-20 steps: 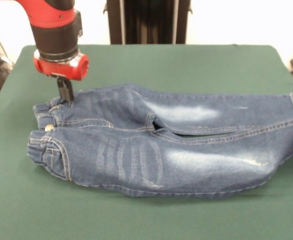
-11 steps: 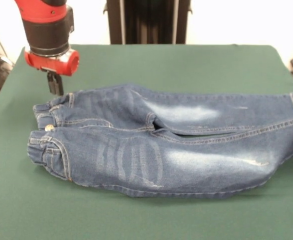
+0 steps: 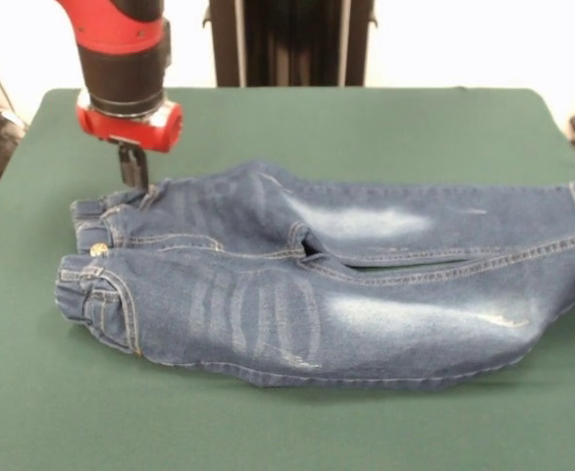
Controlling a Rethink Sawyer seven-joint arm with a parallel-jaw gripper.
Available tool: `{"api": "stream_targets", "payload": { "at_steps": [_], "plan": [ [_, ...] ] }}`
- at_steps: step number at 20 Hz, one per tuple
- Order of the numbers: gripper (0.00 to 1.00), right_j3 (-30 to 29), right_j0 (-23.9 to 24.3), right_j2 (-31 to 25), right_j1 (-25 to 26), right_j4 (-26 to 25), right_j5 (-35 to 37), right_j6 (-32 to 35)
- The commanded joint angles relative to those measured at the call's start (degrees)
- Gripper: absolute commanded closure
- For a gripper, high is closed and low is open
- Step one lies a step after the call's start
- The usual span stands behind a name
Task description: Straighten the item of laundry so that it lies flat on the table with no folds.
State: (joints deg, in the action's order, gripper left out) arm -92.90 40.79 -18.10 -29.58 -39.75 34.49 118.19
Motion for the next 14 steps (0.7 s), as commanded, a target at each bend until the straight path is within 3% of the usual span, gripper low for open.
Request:
{"api": "stream_targets", "payload": {
  "at_steps": [1,6,14],
  "plan": [
    [1.0,2.0,-6.52,-0.82,4.9,4.55,7.04,2.73],
    [1.0,7.54,-7.54,-0.96,6.96,7.26,10.33,1.0],
    [1.0,13.39,-9.55,-0.81,5.08,10.96,17.63,-0.21]
  ]
}}
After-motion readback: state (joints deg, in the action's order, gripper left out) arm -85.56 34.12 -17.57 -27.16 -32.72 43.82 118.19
